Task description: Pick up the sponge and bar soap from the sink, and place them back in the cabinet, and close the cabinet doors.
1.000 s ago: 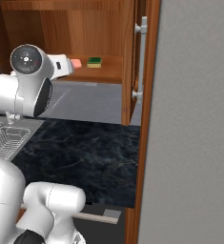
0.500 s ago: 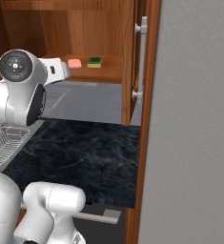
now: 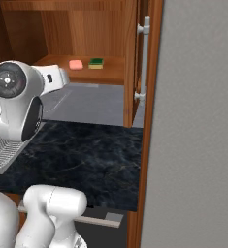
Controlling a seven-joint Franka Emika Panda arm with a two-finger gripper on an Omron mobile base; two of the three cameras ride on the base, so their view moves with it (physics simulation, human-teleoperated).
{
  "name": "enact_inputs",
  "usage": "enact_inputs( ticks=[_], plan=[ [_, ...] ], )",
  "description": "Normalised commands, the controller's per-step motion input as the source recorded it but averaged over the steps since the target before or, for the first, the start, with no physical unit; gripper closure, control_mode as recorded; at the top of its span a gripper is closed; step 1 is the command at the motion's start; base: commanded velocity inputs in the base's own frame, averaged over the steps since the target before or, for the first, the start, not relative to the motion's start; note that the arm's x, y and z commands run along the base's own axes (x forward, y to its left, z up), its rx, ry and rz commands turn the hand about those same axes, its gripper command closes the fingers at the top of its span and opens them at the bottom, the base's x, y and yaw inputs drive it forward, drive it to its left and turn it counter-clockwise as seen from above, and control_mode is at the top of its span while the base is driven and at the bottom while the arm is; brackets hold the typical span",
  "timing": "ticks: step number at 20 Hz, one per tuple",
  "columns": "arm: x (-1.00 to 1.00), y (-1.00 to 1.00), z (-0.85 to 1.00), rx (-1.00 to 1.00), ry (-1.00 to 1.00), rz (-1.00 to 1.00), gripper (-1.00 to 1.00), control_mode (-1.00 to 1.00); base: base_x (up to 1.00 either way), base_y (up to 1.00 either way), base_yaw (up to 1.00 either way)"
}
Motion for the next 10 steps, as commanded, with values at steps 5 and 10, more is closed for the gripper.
enact_inputs(
  ticks=[5,10],
  plan=[
    [-0.24,0.00,0.06,0.00,-0.03,0.00,-1.00,-1.00,0.00,0.00,0.00],
    [-0.41,0.00,0.04,0.00,-0.05,0.00,-1.00,-1.00,0.00,0.00,0.00]
  ],
)
